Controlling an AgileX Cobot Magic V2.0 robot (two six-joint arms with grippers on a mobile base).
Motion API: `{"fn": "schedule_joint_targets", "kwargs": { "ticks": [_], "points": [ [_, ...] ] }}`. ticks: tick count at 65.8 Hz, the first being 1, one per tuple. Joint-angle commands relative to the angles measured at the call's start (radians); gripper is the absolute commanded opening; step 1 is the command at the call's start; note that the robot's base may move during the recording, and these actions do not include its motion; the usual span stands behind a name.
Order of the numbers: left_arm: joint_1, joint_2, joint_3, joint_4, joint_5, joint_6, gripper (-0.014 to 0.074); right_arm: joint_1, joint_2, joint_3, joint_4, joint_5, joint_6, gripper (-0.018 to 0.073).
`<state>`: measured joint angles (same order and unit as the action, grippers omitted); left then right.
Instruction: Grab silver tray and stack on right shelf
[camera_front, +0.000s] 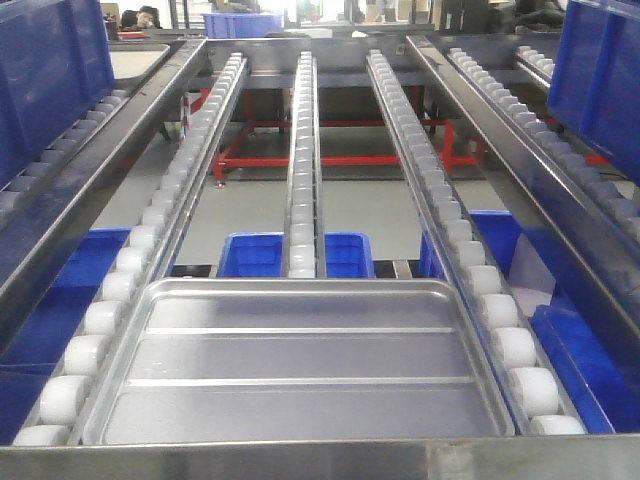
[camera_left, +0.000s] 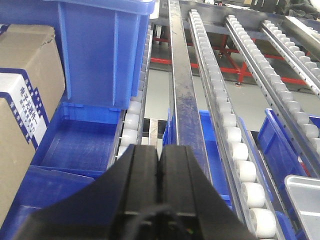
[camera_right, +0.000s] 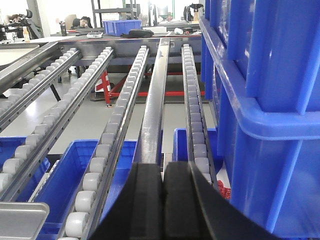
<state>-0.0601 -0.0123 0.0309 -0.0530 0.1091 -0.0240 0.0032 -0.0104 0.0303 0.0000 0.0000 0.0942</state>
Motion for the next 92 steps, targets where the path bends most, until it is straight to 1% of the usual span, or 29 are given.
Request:
{"fn": "schedule_joint_targets", "kwargs": {
  "ticks": [1,49,59,63,70,73,77,82,85,88,92],
  "points": [
    [-0.007,-0.009,0.026,-0.006,-0.084,0.001,-0.0091,-0.001,-0.018,-0.001,-0.006,-0.085,-0.004,0.0049],
    [-0.007,-0.009,0.024,-0.006,-0.086,0.001,-0.0091,-0.001,-0.018,-0.001,-0.006,-0.097,-0.005,0.0049],
    [-0.007,-0.009,0.006,-0.008,-0.086,0.001,-0.0091,0.0,-0.014,-0.017,0.0,-0.029,-0.003,0.0049],
    [-0.007,-0.003,-0.019,-0.012,-0.038,0.001,-0.0091,0.0,0.004,-0.05,0.0,0.029,-0.003,0.0049],
    [-0.007,0.035,-0.099,-0.051,0.128,0.001,-0.0091,0.0,0.081,-0.136,0.0,0.148,-0.003,0.0049],
    [-0.007,0.061,-0.132,-0.062,0.154,0.001,-0.0091,0.0,0.122,-0.169,0.006,0.188,-0.003,0.0049],
    [-0.007,0.118,-0.19,-0.072,0.216,0.001,-0.0091,0.0,0.199,-0.227,0.018,0.265,-0.003,0.0049],
    [-0.007,0.21,-0.28,-0.078,0.34,0.01,-0.0091,0.0,0.308,-0.305,0.049,0.37,-0.003,0.0049],
    [-0.007,0.281,-0.345,-0.078,0.434,0.041,-0.0091,0.0,0.385,-0.346,0.075,0.421,-0.003,0.0049],
    [-0.007,0.346,-0.393,-0.078,0.489,0.075,-0.0091,0.0,0.453,-0.391,0.089,0.468,-0.003,0.0049],
    [-0.007,0.422,-0.434,-0.078,0.496,0.075,-0.0091,0.0,0.541,-0.429,0.09,0.501,-0.003,0.0049]
  ]
}}
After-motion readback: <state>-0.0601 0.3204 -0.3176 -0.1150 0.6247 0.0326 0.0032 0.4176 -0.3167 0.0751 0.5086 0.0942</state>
